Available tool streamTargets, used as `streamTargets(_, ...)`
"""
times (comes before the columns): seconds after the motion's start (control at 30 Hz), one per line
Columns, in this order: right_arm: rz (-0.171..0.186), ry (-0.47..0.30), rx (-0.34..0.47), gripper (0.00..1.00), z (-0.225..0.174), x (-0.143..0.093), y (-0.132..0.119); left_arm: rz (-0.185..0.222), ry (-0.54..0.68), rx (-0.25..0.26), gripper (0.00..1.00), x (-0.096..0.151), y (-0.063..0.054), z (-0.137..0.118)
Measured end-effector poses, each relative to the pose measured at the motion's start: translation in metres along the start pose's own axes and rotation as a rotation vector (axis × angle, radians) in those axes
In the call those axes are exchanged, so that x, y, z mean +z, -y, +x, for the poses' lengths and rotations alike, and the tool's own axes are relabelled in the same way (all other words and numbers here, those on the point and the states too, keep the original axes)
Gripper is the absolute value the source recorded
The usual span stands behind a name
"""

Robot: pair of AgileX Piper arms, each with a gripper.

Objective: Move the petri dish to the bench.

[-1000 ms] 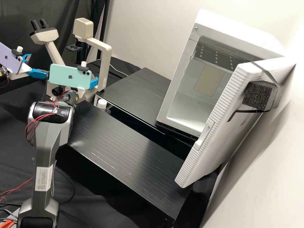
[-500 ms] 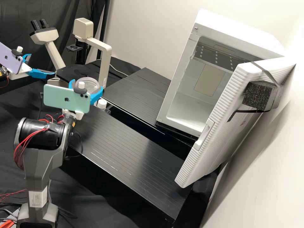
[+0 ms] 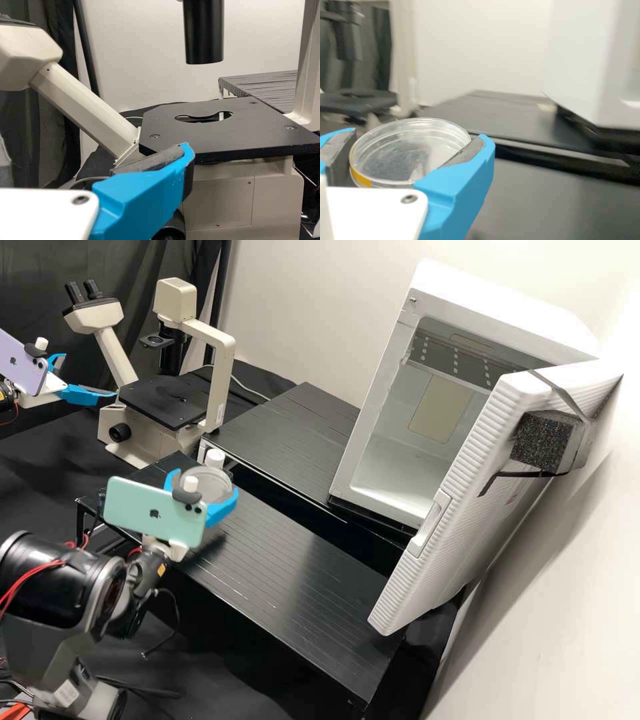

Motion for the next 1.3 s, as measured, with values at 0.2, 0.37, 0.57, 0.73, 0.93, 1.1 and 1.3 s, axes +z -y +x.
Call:
streamTargets(0.2,0.021,0.073,0.075,0.00,-0.007,0.023,-0.022,0.000,0.000,0.000,1.00,0.000,0.000,0.000)
streamTargets(0.37,0.021,0.104,0.041,0.00,-0.010,0.038,-0.028,0.000,0.000,0.000,1.00,0.000,0.000,0.000)
streamTargets(0.57,-0.003,0.102,-0.047,0.00,-0.011,0.050,-0.023,0.000,0.000,0.000,1.00,0.000,0.000,0.000)
streamTargets(0.73,-0.011,0.102,-0.094,1.00,-0.014,0.059,-0.021,0.000,0.000,0.000,1.00,0.000,0.000,0.000)
streamTargets(0.93,-0.016,0.092,-0.101,1.00,-0.017,0.062,-0.024,0.000,0.000,0.000,1.00,0.000,0.000,0.000)
streamTargets(1.1,0.001,0.094,-0.104,1.00,-0.019,0.063,-0.025,0.000,0.000,0.000,1.00,0.000,0.000,0.000)
streamTargets(1.3,0.001,0.075,-0.093,1.00,-0.023,0.059,-0.030,0.000,0.000,0.000,1.00,0.000,0.000,0.000)
